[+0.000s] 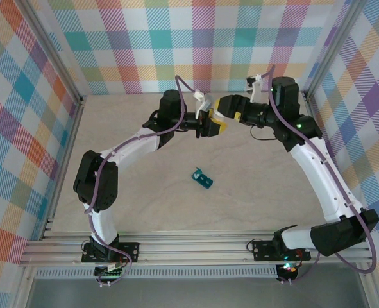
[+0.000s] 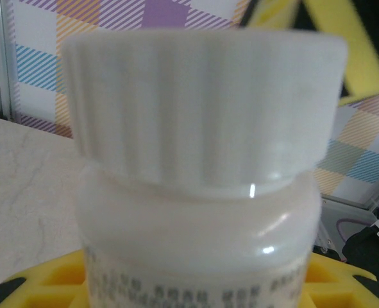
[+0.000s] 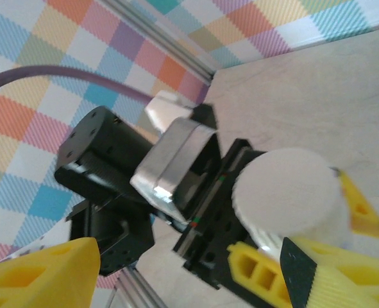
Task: Sort the pills into containers
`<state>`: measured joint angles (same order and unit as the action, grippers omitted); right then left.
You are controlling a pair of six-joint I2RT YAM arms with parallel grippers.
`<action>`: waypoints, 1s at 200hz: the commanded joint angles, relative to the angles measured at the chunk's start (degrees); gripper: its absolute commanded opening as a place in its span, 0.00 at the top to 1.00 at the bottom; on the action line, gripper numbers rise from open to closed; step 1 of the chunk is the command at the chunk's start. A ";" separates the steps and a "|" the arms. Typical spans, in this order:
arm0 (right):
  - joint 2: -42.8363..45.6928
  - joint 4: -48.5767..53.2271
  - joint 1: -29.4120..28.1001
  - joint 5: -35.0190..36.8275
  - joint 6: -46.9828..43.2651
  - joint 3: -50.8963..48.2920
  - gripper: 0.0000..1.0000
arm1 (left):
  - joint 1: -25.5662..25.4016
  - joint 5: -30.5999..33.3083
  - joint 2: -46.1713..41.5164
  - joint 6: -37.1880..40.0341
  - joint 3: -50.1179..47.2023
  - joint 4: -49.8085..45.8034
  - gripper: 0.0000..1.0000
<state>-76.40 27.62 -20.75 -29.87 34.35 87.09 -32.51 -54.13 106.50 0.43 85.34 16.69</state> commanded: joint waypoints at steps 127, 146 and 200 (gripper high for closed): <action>-2.47 2.93 1.03 10.50 -4.20 5.17 0.18 | 0.35 -0.49 -0.13 -0.12 1.30 2.65 1.00; -3.76 2.98 1.02 9.80 -4.41 6.19 0.18 | 0.35 -0.54 0.07 -0.17 1.32 2.65 1.00; -5.34 2.46 1.02 7.08 -4.36 7.22 0.20 | 0.35 -0.60 0.29 -0.32 1.56 2.80 1.00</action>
<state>-81.54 30.63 -19.92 -20.82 30.81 92.27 -32.49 -54.13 106.50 0.43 85.34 16.69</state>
